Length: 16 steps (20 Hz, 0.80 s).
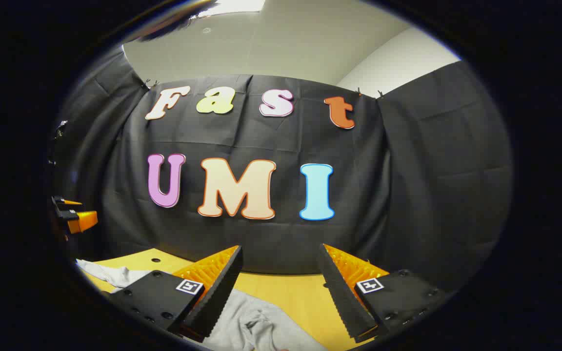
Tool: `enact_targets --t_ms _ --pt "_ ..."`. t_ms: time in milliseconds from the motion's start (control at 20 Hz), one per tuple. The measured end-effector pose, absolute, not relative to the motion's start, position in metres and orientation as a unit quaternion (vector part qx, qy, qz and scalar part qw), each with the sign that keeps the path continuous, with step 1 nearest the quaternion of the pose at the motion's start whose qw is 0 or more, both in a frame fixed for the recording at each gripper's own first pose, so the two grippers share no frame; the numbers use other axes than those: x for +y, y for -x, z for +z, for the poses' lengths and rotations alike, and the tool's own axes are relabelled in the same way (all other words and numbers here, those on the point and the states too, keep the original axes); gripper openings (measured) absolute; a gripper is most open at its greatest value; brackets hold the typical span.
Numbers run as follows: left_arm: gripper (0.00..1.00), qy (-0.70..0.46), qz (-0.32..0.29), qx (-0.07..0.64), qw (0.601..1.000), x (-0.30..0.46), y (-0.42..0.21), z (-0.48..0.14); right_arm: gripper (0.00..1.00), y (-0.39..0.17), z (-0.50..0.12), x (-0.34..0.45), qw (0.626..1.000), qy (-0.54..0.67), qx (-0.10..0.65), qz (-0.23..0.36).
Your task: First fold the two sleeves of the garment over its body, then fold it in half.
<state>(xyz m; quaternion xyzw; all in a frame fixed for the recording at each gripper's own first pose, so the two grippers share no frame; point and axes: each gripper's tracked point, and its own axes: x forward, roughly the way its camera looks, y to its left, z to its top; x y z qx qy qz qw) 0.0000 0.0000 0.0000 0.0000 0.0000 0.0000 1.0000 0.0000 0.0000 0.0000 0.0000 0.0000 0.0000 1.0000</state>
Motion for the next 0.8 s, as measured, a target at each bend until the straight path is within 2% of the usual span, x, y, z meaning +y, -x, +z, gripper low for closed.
enact_targets --t_ms 50,200,300,350,400,450,550,600,750,800 --pt "0.94 -0.001 -0.004 -0.004 1.000 -0.003 -0.001 0.002 0.96 -0.003 0.004 0.005 1.000 0.001 -0.007 0.007" --pt "0.94 -0.010 0.001 -0.025 1.000 0.009 -0.013 0.018 0.98 -0.008 0.012 0.019 1.000 0.011 -0.017 0.010" --pt "0.94 -0.010 0.003 -0.039 0.999 0.017 -0.018 0.025 0.98 -0.012 0.016 0.030 1.000 0.001 -0.022 0.011" --pt "0.99 -0.012 0.007 -0.041 0.999 0.023 -0.022 0.025 0.98 -0.015 0.015 0.031 1.000 -0.004 -0.020 0.007" --pt "0.93 -0.014 0.008 -0.040 0.999 0.027 -0.023 0.023 0.98 -0.015 0.012 0.034 1.000 -0.008 -0.012 0.004" --pt "0.93 -0.014 0.007 -0.042 0.999 0.030 -0.023 0.023 0.95 -0.014 0.010 0.038 1.000 -0.011 -0.010 0.004" --pt "0.98 -0.012 0.007 -0.038 0.999 0.036 -0.027 0.021 1.00 -0.014 0.014 0.038 1.000 -0.006 -0.013 -0.004" --pt "0.94 -0.012 0.007 -0.036 0.999 0.039 -0.028 0.019 0.98 -0.014 0.015 0.040 1.000 -0.004 -0.014 -0.007" --pt "0.94 -0.008 0.006 -0.036 0.999 0.046 -0.030 0.018 1.00 -0.012 0.016 0.047 1.000 -0.001 -0.010 -0.008" --pt "0.98 -0.008 0.006 -0.036 0.999 0.048 -0.031 0.017 0.98 -0.012 0.017 0.049 1.000 0.002 -0.011 -0.007"
